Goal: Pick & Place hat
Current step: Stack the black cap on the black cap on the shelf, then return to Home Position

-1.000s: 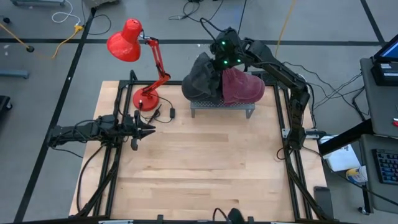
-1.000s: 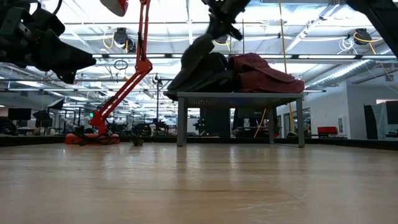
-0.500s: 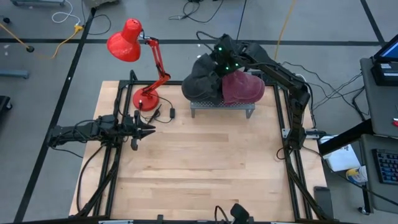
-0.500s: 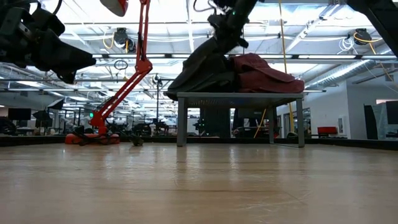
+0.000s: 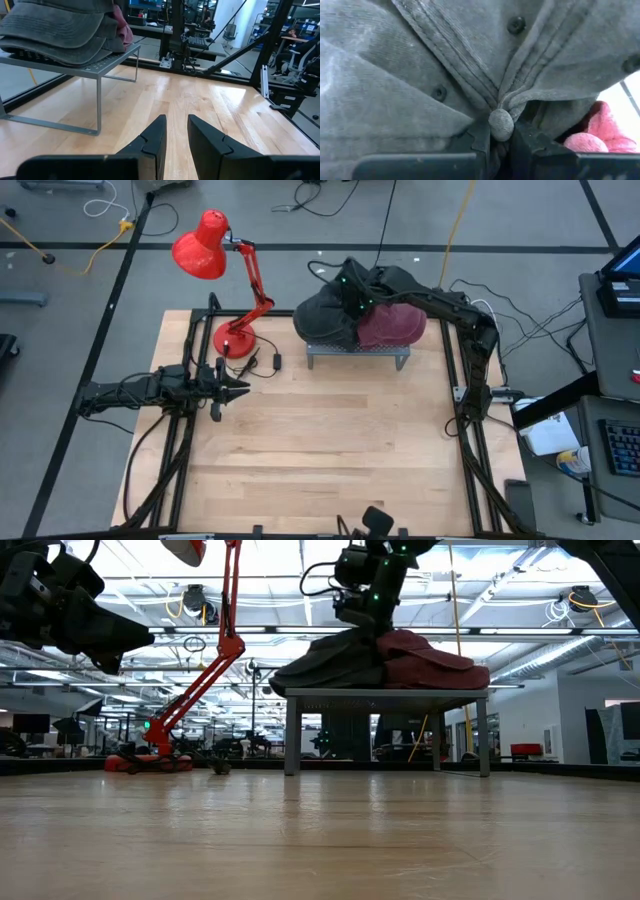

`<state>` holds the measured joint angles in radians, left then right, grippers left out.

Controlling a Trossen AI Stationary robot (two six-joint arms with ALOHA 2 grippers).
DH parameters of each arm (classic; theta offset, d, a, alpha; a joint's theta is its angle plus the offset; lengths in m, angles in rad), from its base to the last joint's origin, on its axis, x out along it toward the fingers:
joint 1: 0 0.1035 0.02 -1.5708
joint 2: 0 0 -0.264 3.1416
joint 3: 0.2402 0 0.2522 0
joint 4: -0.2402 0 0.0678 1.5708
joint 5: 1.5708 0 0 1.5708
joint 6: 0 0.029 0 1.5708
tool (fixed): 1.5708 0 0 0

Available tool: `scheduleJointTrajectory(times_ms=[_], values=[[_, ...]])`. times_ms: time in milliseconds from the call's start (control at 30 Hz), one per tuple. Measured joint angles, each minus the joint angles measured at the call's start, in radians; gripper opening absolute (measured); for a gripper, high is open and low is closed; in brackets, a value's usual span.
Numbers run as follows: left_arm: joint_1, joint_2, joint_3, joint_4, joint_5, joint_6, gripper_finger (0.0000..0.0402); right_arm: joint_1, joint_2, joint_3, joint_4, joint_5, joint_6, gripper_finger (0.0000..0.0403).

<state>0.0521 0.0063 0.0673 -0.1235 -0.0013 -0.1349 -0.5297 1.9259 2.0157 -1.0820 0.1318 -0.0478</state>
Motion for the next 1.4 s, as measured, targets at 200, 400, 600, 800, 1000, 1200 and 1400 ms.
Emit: scheduleJointTrajectory(times_ms=[200, 400, 600, 800, 1000, 1200, 1400], values=[[0.0, 0.0, 0.0, 0.0, 0.0, 0.0, 0.0081, 0.016, 0.0, -0.011, 0.016, 0.051, -0.06, 0.0092], [0.0, 0.0, 0.0, 0.0, 0.0, 0.0, 0.0081, 0.016, -0.024, -0.012, 0.023, 0.054, -0.081, 0.0151], [0.0, 0.0, 0.0, 0.0, 0.0, 0.0, 0.0081, 0.017, -0.07, -0.012, 0.025, 0.053, -0.081, 0.0186], [0.0, 0.0, 0.0, 0.0, 0.0, 0.0, 0.0081, 0.016, -0.114, -0.012, 0.057, 0.055, -0.078, 0.0198], [0.0, 0.0, 0.0, 0.0, 0.0, 0.0, 0.0081, 0.021, -0.167, -0.012, 0.085, 0.061, -0.078, 0.0198], [0.0, 0.0, 0.0, 0.0, 0.0, 0.0, 0.0081, 0.021, -0.212, -0.012, 0.125, 0.073, -0.024, 0.0198], [0.0, 0.0, 0.0, 0.0, 0.0, 0.0, 0.0081, 0.025, -0.269, -0.022, 0.187, 0.068, 0.039, 0.0199]])
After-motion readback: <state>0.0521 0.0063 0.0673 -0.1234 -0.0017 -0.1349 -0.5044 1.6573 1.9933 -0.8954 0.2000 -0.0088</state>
